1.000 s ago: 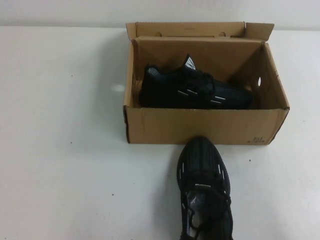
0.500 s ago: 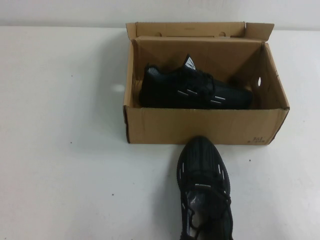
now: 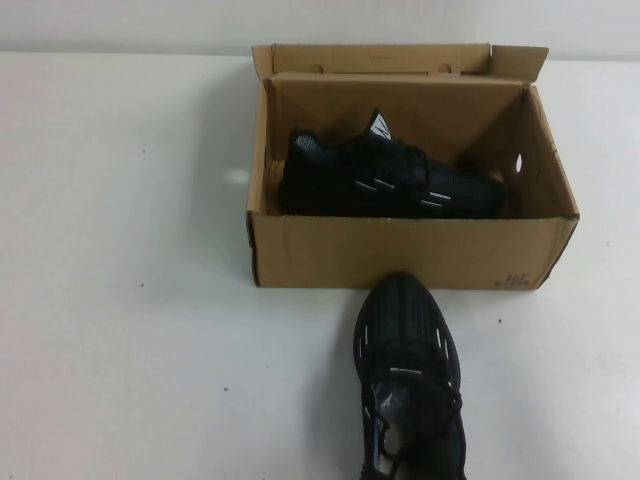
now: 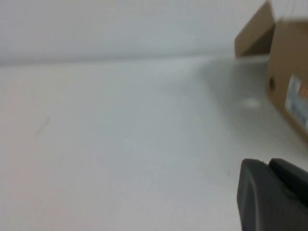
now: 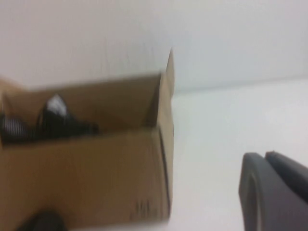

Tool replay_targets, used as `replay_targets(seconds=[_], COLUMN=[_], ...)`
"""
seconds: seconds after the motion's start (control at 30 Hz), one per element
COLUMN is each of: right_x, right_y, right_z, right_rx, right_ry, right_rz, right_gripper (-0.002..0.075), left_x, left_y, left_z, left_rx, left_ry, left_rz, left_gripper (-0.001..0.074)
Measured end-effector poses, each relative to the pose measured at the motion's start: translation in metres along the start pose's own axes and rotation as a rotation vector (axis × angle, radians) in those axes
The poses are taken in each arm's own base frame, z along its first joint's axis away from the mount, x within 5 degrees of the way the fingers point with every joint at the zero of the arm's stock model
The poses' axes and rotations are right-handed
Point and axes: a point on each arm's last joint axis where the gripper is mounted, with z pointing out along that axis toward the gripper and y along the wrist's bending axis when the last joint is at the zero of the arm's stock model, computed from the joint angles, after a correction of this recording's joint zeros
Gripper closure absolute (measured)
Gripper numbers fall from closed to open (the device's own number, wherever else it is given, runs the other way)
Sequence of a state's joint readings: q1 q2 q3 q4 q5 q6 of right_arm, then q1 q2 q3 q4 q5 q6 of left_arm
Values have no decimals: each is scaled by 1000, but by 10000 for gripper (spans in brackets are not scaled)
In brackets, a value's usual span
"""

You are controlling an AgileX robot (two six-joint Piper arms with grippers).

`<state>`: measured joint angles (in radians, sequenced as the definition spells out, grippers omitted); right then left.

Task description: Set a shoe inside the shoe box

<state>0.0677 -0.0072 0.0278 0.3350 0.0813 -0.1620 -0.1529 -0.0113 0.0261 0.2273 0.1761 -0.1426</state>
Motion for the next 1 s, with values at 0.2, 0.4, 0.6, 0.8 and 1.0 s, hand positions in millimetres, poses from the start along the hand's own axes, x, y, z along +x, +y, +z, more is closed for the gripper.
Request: replay_targets(seconds=[0.2,0.4,0.6,0.8,1.0], right_x=[-36,-53,-56,-66,-104], right_y=[-8,-15,-17,-12,13], right_z=[-8,-19,-22,-30,-47], right_rx=[73,134,151,139,38], right_ry=[-404,-638,-685,-823,-964], right_rz=[58,120,145,23,-230], right_gripper=[742,742,742,742,742], left_x=[-39,-61,-64,-73,-84], left_y=[-6,-9,-10,-12,-10], left_z=[-9,-24,-27,-37,-54], left_rx=[64,109,111,135,159], left_ry=[-445,-737,-784,-930,-1138], left_rz=[7,14,28,25,-18], left_gripper=[735,735,735,735,735])
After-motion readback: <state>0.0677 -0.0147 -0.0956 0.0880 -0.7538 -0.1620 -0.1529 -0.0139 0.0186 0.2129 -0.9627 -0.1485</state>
